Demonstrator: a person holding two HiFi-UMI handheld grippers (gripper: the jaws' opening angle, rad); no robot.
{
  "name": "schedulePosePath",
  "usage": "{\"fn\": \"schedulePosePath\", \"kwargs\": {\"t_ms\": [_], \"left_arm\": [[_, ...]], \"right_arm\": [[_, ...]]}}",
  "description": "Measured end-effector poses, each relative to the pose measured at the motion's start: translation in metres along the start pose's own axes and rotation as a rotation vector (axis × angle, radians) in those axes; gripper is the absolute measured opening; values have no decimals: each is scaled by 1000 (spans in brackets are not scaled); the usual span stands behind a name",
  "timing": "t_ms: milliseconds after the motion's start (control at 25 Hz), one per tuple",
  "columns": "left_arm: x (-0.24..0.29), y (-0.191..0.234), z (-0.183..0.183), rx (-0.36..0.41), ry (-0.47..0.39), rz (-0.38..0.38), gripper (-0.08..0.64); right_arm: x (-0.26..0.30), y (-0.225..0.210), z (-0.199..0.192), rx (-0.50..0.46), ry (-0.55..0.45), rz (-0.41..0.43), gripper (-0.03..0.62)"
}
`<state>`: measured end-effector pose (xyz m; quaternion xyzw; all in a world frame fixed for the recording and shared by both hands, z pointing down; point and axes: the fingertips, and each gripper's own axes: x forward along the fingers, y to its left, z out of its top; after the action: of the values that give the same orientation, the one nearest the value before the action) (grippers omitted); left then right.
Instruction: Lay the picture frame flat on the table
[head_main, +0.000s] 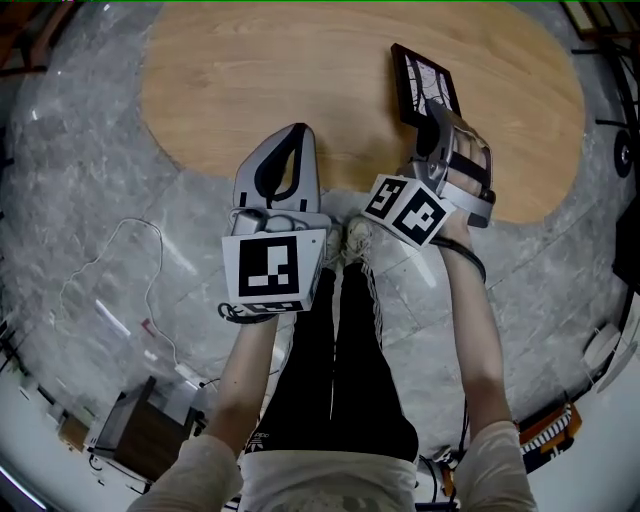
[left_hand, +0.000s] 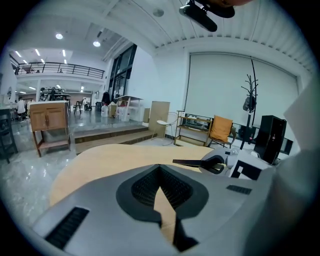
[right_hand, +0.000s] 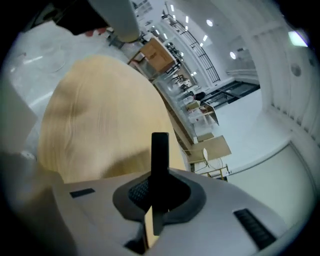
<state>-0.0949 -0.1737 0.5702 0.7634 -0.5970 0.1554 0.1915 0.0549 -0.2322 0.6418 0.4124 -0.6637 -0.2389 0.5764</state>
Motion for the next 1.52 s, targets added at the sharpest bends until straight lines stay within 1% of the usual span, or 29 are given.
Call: {"fn": "schedulePosePath", "kwargs": {"t_ms": [80, 160, 440, 560, 640, 680, 800, 880, 960, 1040, 1200, 1360, 1520], "left_arm": [[-5, -3, 0, -2, 3, 7, 8], [-8, -8, 1, -4, 6, 12, 8], [-11, -20, 7, -12, 16, 12, 8], [-12, -22, 10, -13, 17, 12, 8], [-13, -23, 8, -8, 21, 9, 8], [-14, -22, 5, -6, 25, 7, 8], [-15, -9, -10, -4, 35, 3, 8], [-16, -2, -19, -3, 42, 1, 8], [-16, -3, -20, 1, 48, -3, 8], [-14, -7, -18, 6, 53, -5, 8], [-15, -4, -27, 2, 62, -4, 8], [-16, -1, -29, 6, 66, -6, 8], [-14, -1, -29, 5, 65, -2, 8]], "right_arm": [[1, 4, -1, -81, -1, -9, 17], [1, 9, -3, -139, -8, -4, 17], [-1, 21, -2, -269, -13, 10, 17], [-4, 19, 1, -294, -29, 11, 18], [-4, 22, 1, -297, -35, 24, 20], [-3, 28, 0, -292, -31, 48, 25], [3, 60, 2, -286, -11, 147, 77], [6, 75, 6, -291, -14, 183, 91], [6, 76, 6, -272, -23, 218, 106], [5, 76, 2, -242, -29, 271, 114], [2, 96, 2, -201, -27, 388, 176], [2, 99, 4, -187, -27, 420, 183], [0, 101, 5, -161, -23, 499, 206]]}}
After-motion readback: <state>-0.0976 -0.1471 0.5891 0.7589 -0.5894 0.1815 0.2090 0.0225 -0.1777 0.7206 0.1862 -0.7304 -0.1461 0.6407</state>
